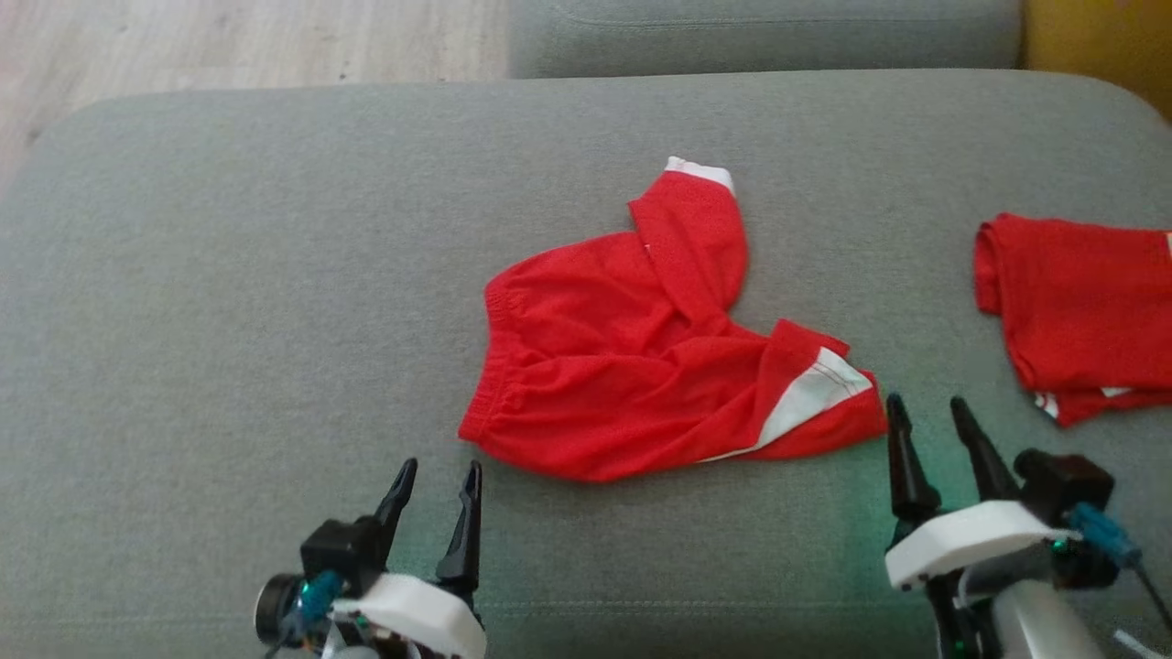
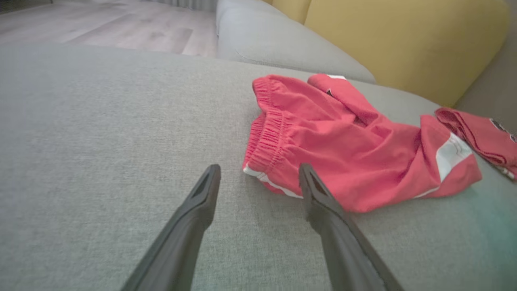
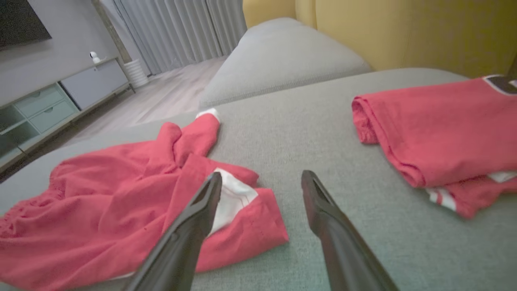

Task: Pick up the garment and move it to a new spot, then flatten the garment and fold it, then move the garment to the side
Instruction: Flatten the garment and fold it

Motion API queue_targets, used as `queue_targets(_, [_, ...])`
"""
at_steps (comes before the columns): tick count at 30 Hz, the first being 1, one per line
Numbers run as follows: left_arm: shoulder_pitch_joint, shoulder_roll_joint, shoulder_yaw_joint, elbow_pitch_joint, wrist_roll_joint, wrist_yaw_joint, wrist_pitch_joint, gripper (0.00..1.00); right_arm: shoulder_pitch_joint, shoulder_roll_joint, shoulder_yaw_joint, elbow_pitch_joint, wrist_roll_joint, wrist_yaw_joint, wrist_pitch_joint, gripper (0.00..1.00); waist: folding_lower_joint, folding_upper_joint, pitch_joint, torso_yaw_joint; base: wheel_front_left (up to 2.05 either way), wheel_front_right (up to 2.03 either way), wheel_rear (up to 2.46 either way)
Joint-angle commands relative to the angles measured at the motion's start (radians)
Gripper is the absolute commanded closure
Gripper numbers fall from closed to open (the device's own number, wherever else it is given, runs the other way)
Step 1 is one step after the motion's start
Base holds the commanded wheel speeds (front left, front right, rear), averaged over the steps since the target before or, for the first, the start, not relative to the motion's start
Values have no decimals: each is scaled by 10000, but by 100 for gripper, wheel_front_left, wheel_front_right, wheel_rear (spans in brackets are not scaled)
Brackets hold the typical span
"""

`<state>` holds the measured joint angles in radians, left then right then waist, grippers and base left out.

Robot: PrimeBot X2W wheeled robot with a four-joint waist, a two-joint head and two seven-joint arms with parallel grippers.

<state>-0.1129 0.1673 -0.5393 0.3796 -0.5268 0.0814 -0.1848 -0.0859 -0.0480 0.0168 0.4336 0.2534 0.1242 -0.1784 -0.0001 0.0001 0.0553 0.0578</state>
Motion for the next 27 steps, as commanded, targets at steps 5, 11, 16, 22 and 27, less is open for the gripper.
queue_targets(5, [-1471, 291, 137, 502, 125, -186, 749, 0, -48, -23, 144, -1847, -217, 65, 346, 0, 1, -1, 225, -462, 0, 0, 0])
queue_targets(11, [-2319, 291, 89, 1310, 70, -331, 1325, 0, 128, -23, 276, -3212, -128, 65, 837, 0, 1, -1, 581, -816, 0, 0, 0])
queue_targets(16, [-2712, 335, -84, 1764, 46, -550, 1804, 0, 247, -22, 220, -3641, -89, 65, 994, 0, 1, -1, 750, -992, 0, 0, 0])
queue_targets(22, [-2919, 247, -63, 1516, -18, -711, 1446, 100, 274, -22, 53, -3828, -56, 65, 964, 0, 1, -1, 857, -1099, 0, 0, 0])
queue_targets(27, [-3191, 60, 368, 1202, -270, -547, 787, 100, 167, -22, 66, -3902, -4, 65, 916, 0, 1, -1, 1071, -1306, 0, 0, 0])
